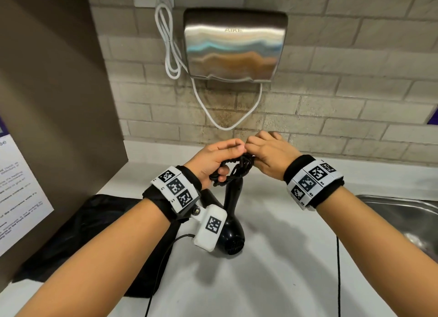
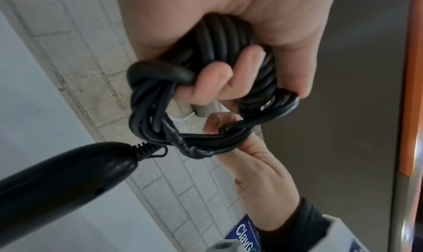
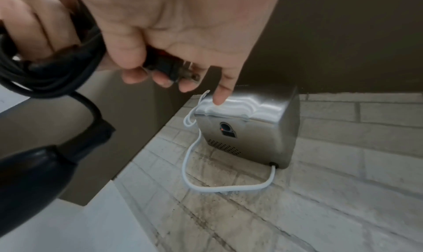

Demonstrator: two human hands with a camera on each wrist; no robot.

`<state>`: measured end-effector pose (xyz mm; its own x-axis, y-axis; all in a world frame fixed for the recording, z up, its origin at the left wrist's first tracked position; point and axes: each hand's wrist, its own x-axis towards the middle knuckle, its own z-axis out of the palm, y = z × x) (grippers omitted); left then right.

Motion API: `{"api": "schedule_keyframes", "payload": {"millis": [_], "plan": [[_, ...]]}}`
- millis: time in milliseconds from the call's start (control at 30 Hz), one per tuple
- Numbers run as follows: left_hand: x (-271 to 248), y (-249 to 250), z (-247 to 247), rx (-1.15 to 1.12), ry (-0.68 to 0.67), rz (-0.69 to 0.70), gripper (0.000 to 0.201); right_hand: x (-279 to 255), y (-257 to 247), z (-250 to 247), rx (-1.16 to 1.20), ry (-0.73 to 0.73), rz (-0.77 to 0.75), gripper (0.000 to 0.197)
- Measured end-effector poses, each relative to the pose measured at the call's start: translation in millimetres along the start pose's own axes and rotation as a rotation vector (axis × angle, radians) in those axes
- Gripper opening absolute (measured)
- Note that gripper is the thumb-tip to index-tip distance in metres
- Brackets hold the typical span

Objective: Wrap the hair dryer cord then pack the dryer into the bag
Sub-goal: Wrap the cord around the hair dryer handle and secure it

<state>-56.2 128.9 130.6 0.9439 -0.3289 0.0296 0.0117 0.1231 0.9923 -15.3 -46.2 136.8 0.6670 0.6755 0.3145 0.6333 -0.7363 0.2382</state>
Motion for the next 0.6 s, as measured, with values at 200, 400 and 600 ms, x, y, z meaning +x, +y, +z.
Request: {"api": "schedule_keyframes", "payload": {"millis": [200,400,600], "plan": [[2,-5,4,0.135,0.108,0.055,0.028,2,5,-2,-0.138,0.042,0.085,0.04],[4,-7,12,0.068,0.192,0.075,0.02,6,1,-7,-0.292,0.158,0.17,0.034],[7,-6,18,0.132,0.375,0.074,0.024,7,-3,-9,-0.421,0.342,0.2,0.028]]}}
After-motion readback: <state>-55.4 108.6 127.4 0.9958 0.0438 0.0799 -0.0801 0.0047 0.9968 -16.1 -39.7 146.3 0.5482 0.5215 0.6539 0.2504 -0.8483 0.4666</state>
